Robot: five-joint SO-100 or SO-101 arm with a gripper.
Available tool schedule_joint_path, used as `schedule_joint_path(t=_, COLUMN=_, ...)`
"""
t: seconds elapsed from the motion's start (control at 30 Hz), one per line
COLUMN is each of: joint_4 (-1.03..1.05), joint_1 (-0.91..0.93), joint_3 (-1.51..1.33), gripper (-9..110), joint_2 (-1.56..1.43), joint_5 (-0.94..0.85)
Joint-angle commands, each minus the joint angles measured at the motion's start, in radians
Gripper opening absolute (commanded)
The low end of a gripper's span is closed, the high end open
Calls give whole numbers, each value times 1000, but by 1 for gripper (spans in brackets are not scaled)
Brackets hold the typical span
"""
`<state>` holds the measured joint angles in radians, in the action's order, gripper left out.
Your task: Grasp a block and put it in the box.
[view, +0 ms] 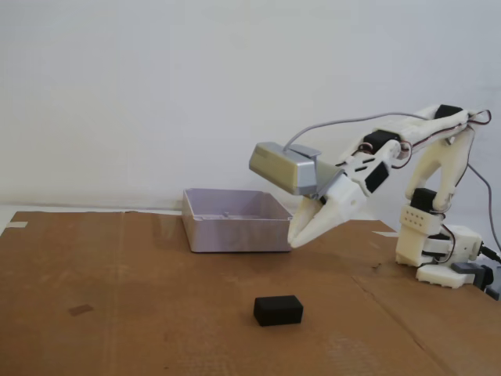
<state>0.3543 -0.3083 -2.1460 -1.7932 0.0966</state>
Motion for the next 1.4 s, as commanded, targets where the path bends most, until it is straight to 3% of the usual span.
schedule_joint_path(t=0.0, joint_4=-40, joint_1=-31, joint_3=199, gripper=0, joint_2=32, joint_5=2)
schedule_joint_path(t=0.5, joint_4=-40, joint_1=-107, joint_3=273, gripper=0, joint_2=169, joint_5=-3)
schedule_joint_path(t=1.37, joint_4=-46, joint_1=-18, joint_3=267, gripper=0, joint_2=279, joint_5=-6)
